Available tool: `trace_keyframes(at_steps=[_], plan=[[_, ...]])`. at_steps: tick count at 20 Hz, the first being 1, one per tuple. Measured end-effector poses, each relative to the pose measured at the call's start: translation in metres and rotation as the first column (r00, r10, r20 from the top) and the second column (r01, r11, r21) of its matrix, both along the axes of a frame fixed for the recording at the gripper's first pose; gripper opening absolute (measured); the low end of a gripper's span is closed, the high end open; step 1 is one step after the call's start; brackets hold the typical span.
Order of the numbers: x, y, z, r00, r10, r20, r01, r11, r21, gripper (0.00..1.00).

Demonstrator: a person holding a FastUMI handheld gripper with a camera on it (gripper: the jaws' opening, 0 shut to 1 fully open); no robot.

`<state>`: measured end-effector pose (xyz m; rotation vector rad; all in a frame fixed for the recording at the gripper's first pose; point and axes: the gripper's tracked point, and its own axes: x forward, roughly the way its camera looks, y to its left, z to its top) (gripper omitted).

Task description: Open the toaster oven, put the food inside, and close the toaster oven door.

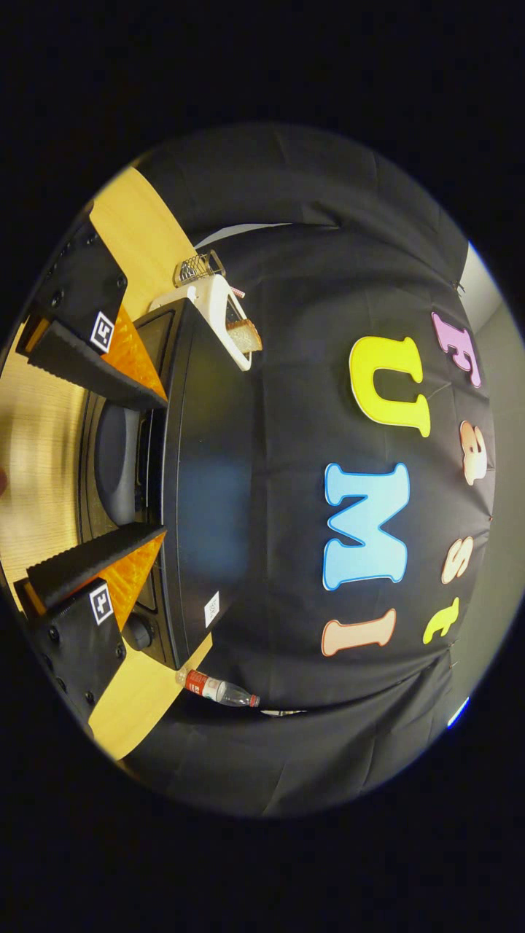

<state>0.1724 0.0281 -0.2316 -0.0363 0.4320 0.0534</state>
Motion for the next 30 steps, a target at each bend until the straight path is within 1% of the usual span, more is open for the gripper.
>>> trace_keyframes(at_steps=[6, 11, 20, 26, 28, 30], plan=[[-0.027, 0.001, -0.003, 0.999, 0.027, -0.019, -0.027, 1.0, 0.005, 0.99], [-0.053, 0.001, -0.015, 0.997, 0.047, -0.059, -0.046, 0.999, 0.009, 0.99], [-0.081, 0.001, -0.03, 0.995, 0.033, -0.093, -0.036, 0.999, -0.031, 0.98], [-0.108, 0.001, -0.052, 0.986, 0.03, -0.163, -0.039, 0.998, -0.055, 0.98], [-0.118, 0.0, -0.06, 0.98, 0.03, -0.195, -0.048, 0.995, -0.088, 0.98], [-0.128, 0.0, -0.065, 0.976, 0.036, -0.213, -0.058, 0.994, -0.095, 0.99]])
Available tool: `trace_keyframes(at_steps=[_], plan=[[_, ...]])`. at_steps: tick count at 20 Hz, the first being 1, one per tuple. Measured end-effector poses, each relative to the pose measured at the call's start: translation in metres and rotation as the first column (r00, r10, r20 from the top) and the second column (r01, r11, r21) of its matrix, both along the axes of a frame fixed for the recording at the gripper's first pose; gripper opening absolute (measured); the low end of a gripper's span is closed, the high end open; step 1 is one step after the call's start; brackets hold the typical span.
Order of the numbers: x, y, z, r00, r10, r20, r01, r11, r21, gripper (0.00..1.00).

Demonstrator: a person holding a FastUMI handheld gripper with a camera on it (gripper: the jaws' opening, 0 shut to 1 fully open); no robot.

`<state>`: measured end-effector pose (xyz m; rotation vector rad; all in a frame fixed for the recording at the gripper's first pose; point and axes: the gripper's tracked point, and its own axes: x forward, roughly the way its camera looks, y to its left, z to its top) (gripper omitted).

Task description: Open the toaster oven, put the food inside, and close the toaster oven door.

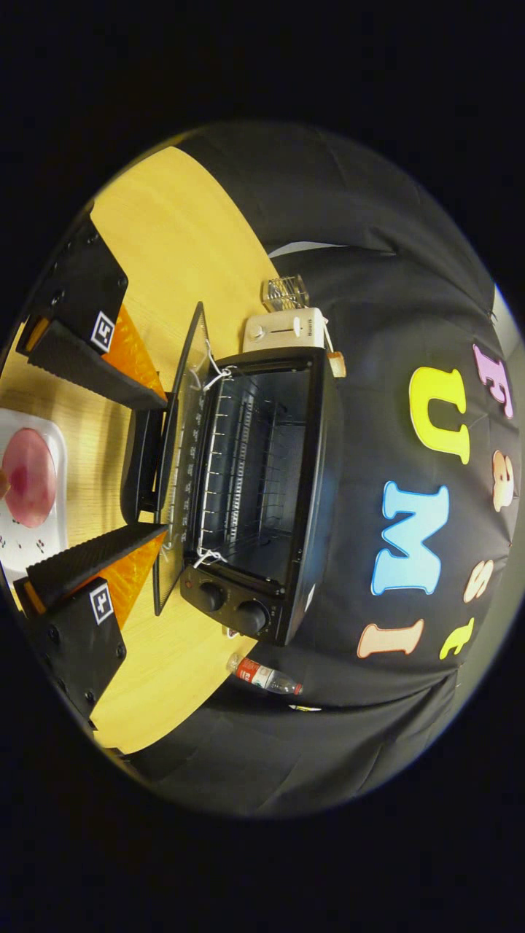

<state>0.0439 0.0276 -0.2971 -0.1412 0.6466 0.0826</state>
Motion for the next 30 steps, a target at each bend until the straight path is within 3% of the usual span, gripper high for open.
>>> trace_keyframes(at_steps=[7, 12, 19, 24, 30], plan=[[-0.038, -0.013, 0.029, 1.0, 0.016, 0.015, -0.016, 0.999, 0.029, 0.98], [-0.068, -0.041, 0.047, 0.998, 0.028, -0.058, -0.021, 0.993, 0.117, 0.99], [-0.074, -0.098, 0.049, 0.977, 0.05, -0.207, -0.003, 0.975, 0.222, 0.98], [-0.08, -0.124, 0.032, 0.915, 0.11, -0.388, 0.031, 0.94, 0.339, 0.98], [-0.104, -0.132, -0.003, 0.766, 0.183, -0.616, 0.119, 0.902, 0.415, 0.98]])
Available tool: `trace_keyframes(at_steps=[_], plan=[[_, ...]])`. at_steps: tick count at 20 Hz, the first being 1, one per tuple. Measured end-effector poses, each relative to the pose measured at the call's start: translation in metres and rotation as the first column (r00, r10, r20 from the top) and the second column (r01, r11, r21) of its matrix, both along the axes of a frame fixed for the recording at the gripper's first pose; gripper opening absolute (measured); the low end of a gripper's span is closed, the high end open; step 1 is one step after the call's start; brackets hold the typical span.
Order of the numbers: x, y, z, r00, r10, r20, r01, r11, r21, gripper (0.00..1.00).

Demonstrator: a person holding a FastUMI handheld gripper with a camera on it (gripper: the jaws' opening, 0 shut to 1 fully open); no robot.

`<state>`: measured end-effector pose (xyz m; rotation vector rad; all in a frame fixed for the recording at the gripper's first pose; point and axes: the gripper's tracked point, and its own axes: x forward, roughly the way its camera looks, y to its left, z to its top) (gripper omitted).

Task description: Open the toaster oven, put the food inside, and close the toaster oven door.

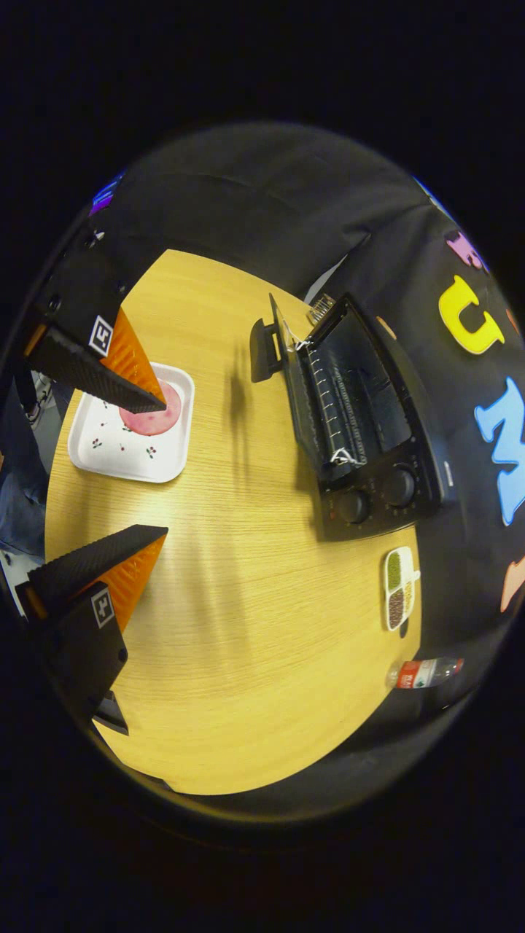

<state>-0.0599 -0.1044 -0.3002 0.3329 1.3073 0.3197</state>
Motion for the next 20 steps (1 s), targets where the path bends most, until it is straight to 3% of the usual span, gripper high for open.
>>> trace_keyframes(at_steps=[4, 6, 8, 11, 14, 15, 16, 20], plan=[[-0.029, 0.012, -0.018, 0.98, 0.046, -0.195, -0.033, 0.997, 0.071, 0.94], [-0.038, 0.012, -0.028, 0.97, 0.081, -0.23, -0.071, 0.996, 0.054, 0.94], [-0.046, 0.014, -0.035, 0.958, 0.112, -0.264, -0.105, 0.994, 0.041, 0.85], [-0.05, 0.018, -0.043, 0.953, 0.12, -0.277, -0.117, 0.993, 0.027, 0.85], [-0.052, 0.019, -0.052, 0.949, 0.088, -0.302, -0.088, 0.996, 0.013, 0.33], [-0.05, 0.018, -0.051, 0.95, 0.054, -0.308, -0.053, 0.999, 0.012, 0.25], [-0.052, 0.018, -0.054, 0.945, 0.04, -0.325, -0.034, 0.999, 0.024, 0.04], [-0.05, 0.018, -0.051, 0.951, -0.011, -0.307, 0.032, 0.997, 0.063, 0.02]])
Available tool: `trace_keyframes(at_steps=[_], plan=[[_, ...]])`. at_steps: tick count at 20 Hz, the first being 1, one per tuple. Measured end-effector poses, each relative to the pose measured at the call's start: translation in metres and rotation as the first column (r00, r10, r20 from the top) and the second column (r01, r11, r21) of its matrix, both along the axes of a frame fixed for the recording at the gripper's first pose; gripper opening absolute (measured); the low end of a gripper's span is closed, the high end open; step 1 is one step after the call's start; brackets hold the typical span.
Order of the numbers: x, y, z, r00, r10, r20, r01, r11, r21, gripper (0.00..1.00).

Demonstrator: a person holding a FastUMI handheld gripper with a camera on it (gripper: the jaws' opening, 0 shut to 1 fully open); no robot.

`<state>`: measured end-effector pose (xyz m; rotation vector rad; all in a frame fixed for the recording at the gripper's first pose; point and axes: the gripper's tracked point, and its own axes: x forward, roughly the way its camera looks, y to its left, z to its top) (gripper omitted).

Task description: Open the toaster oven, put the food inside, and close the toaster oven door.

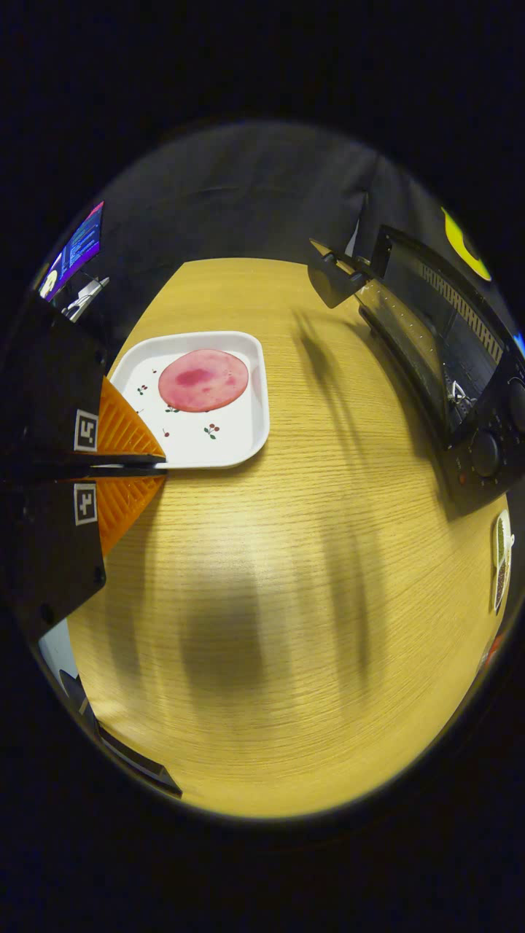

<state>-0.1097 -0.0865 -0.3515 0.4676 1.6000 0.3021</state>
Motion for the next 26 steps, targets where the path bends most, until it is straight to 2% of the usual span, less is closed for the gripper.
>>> trace_keyframes(at_steps=[4, 11, 16, 20, 26], plan=[[0.0, 0.018, 0.012, 0.997, -0.079, 0.007, 0.078, 0.993, 0.09, 0.02], [0.013, 0.047, 0.052, 0.987, -0.151, 0.053, 0.139, 0.973, 0.185, 0.02], [0.036, 0.077, 0.092, 0.961, -0.242, 0.134, 0.205, 0.948, 0.245, 0.02], [0.064, 0.101, 0.118, 0.898, -0.398, 0.186, 0.344, 0.901, 0.264, 0.02], [0.089, 0.127, 0.118, 0.776, -0.604, 0.183, 0.555, 0.791, 0.257, 0.01]])
